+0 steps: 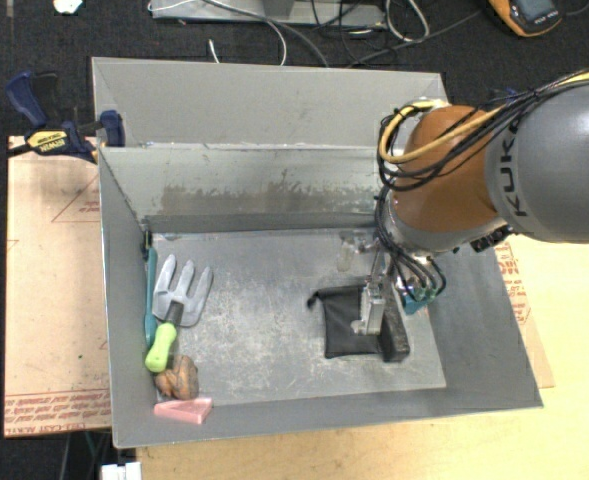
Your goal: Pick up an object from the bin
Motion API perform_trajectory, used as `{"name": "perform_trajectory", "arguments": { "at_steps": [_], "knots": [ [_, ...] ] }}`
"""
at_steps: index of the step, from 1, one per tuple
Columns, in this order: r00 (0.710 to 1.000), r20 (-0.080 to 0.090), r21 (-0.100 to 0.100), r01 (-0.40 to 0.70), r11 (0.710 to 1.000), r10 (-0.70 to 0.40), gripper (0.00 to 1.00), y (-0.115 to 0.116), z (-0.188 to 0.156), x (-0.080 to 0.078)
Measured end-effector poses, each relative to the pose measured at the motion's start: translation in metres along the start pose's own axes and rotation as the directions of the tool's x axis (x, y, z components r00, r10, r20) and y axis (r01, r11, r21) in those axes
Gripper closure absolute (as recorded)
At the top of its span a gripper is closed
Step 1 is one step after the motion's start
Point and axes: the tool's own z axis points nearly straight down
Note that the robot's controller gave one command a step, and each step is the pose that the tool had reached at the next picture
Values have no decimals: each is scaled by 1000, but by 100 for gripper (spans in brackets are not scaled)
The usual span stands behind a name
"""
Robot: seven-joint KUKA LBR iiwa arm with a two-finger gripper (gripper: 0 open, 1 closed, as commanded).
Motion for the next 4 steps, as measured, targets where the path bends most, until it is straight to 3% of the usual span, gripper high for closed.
{"name": "perform_trajectory", "arguments": {
  "at_steps": [1,2,3,4],
  "knots": [
    [1000,0,0,0,1000,0,0,0,0,0],
    [996,0,-1,-94,996,94,100,-34,67,-16],
    [996,0,-1,-94,996,94,100,-34,67,-16],
    [995,-4,-1,-97,995,97,100,-44,7,-1]
  ]
}}
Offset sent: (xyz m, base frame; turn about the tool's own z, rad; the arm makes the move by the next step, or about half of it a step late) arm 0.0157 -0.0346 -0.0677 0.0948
